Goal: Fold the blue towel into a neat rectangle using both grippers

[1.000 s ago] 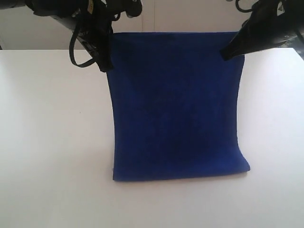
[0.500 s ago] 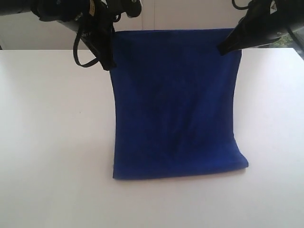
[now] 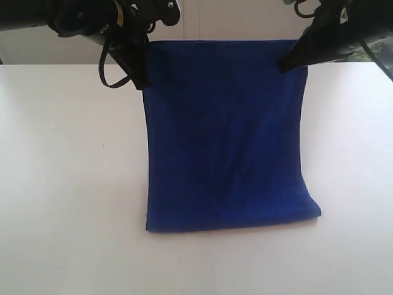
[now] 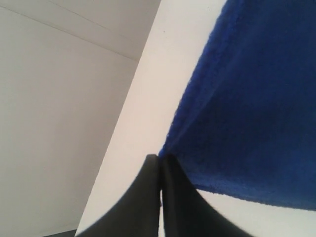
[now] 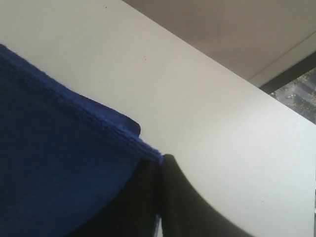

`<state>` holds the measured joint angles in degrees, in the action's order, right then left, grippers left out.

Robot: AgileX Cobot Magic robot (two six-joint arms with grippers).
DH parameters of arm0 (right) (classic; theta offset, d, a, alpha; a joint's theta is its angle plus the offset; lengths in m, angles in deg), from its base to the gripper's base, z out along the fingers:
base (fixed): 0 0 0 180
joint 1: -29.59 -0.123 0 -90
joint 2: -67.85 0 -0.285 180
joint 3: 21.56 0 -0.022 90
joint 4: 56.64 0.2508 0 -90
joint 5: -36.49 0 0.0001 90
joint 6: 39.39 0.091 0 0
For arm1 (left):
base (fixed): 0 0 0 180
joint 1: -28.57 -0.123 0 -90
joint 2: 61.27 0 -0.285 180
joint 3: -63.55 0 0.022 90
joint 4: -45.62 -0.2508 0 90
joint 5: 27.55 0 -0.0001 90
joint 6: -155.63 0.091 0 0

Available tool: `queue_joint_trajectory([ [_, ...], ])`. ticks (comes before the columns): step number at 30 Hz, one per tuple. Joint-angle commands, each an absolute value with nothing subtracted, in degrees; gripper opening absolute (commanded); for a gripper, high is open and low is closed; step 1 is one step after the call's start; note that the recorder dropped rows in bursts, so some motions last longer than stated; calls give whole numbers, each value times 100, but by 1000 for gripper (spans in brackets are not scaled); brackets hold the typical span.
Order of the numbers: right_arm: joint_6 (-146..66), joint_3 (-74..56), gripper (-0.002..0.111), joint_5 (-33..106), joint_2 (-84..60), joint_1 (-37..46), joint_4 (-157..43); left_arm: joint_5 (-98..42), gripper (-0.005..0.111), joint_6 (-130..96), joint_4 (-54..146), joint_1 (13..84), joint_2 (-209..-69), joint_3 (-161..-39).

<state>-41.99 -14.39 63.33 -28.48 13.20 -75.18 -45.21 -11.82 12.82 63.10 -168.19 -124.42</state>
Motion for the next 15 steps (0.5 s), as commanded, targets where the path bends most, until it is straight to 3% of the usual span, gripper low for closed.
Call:
queue_joint_trajectory([
  [1,-4161,-1578,0,6388,-2849,1508,-7674,-4553,0,-1276,1206,6211,-16776,-12399],
  [15,-4067,-1620,0,6245,-3233,1535,-7663,-4306,0,-1365,1206,6065,-17128,-12399],
])
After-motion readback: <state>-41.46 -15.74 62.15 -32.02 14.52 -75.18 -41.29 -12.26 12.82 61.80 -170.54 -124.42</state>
